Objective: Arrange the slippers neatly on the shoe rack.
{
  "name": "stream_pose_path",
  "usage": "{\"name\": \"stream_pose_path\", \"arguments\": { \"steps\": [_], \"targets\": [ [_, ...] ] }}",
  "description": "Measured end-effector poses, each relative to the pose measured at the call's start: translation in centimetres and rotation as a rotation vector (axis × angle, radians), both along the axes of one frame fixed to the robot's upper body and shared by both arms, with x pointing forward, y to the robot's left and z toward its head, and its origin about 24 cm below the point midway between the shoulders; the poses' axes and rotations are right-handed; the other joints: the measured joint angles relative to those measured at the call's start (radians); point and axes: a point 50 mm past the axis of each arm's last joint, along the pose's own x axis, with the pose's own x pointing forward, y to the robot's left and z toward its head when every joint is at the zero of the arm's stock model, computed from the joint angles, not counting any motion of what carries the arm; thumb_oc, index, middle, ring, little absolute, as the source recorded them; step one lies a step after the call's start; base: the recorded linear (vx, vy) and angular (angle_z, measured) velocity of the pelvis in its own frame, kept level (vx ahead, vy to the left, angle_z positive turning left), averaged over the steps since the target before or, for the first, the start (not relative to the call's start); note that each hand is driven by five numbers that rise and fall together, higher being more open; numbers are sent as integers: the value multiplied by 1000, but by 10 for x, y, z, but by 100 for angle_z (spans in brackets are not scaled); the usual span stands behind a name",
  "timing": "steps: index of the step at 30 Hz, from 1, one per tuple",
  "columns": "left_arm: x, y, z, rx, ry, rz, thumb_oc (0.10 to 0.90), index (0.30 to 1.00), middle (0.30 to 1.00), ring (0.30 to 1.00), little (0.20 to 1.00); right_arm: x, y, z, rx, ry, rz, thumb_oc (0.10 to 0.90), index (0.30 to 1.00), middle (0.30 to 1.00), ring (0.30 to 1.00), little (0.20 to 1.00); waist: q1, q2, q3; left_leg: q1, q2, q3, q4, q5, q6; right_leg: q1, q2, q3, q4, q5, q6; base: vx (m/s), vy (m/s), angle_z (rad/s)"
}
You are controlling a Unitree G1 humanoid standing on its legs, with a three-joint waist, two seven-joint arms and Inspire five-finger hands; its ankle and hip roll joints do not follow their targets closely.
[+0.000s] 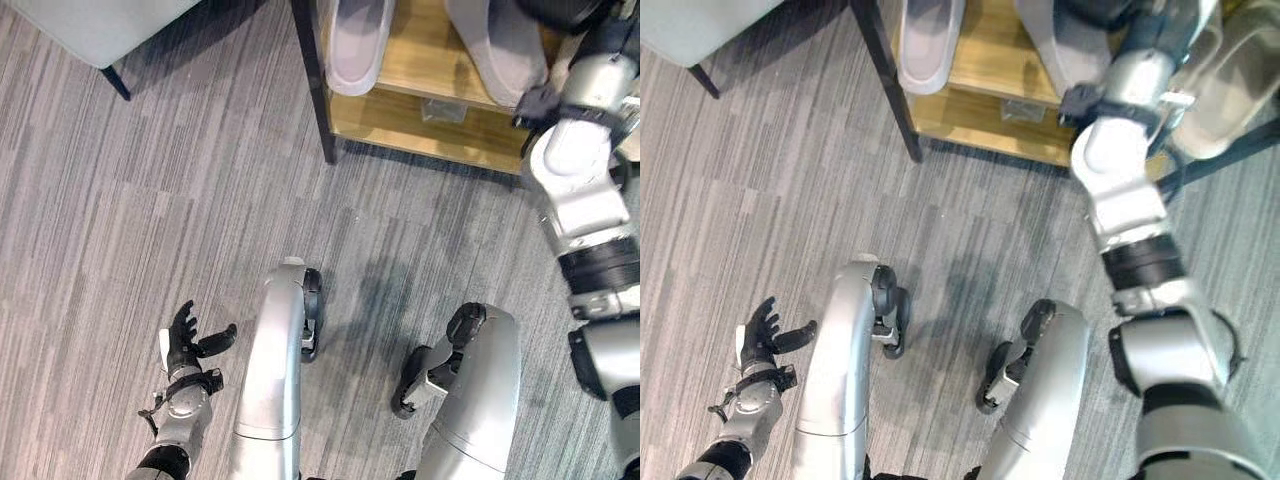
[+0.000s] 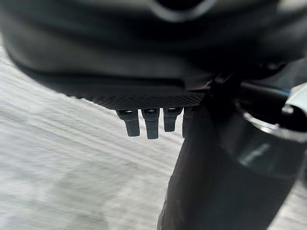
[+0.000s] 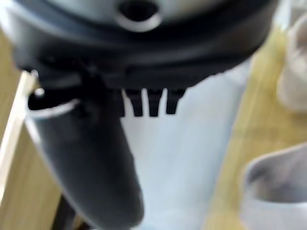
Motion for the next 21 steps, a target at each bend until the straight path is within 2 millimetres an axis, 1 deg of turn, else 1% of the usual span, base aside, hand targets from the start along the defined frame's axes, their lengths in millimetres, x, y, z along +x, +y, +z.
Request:
{"name": "stream_pose_path", "arguments": {
  "steps": [1,2,3,4,6,7,9,12,13,15,18,21],
  "targets": [
    [2,0,3,-1,-14,2,800,900,900,900,900,3,1,-4,1,21,-6,800,900,900,900,900,-1,0,0,-1,2,-1,9,-3,-8,-1,1,2,9,-2,5,-19,20,-7],
    [5,0,6,2,-26,5,800,900,900,900,900,6,2,-9,-1,40,-15,800,900,900,900,900,-2,1,0,-1,3,-4,20,-3,-9,-2,2,3,19,-2,5,-11,39,-8],
    [8,-1,9,3,-39,11,800,900,900,900,900,11,3,-17,5,81,-29,800,900,900,900,900,1,1,1,-3,6,-10,41,-6,-13,-2,6,6,43,-7,9,-26,40,-5],
    [12,-2,12,5,-55,15,800,900,900,900,900,13,6,-20,14,98,-25,800,900,900,900,900,-1,7,4,-9,10,-16,56,-5,-19,-4,7,5,57,-9,12,-57,29,-7],
    [12,-2,13,5,-59,23,800,900,900,900,900,19,13,-29,21,135,-13,800,900,900,900,900,4,19,10,-12,17,-26,93,-12,-24,-4,21,8,89,-14,11,-66,-13,-14],
    [10,-6,17,-3,-92,9,800,900,900,900,900,19,13,-32,16,147,-18,800,900,900,900,900,1,30,21,-15,14,-33,113,-16,-24,2,22,6,107,-19,17,-51,-11,-10],
    [4,-12,23,-23,-140,-12,800,900,900,900,900,21,12,-33,16,167,-32,800,900,900,900,900,1,37,27,-27,14,-33,127,-17,-25,-9,23,13,122,-22,20,-39,-1,2],
    [-5,-13,16,-26,-115,-14,800,900,900,900,900,26,8,-44,8,218,-60,800,900,900,900,900,8,38,29,-26,13,-38,145,-20,-27,-7,24,15,140,-22,19,-43,7,-3],
    [-12,-12,11,-25,-94,-5,800,900,900,900,900,29,7,-49,17,245,-72,800,900,900,900,900,5,43,37,-26,13,-40,164,-22,-22,-3,22,17,155,-22,19,-45,2,-4],
    [-18,-11,8,-24,-75,7,800,900,900,900,900,33,6,-58,28,285,-83,800,900,900,900,900,1,53,46,-31,12,-40,180,-24,-23,-4,22,21,169,-22,19,-49,-6,-3],
    [-19,-10,8,-21,-77,10,800,900,900,900,900,38,1,-71,37,347,-108,800,900,900,900,900,4,54,46,-36,12,-39,182,-24,-23,-4,18,25,174,-23,21,-50,-5,7],
    [-25,-9,7,-21,-71,10,800,900,900,900,900,40,2,-75,56,372,-98,800,900,900,900,900,7,53,47,-36,10,-38,181,-24,-23,-4,16,25,174,-23,21,-56,12,3]
  ]
}}
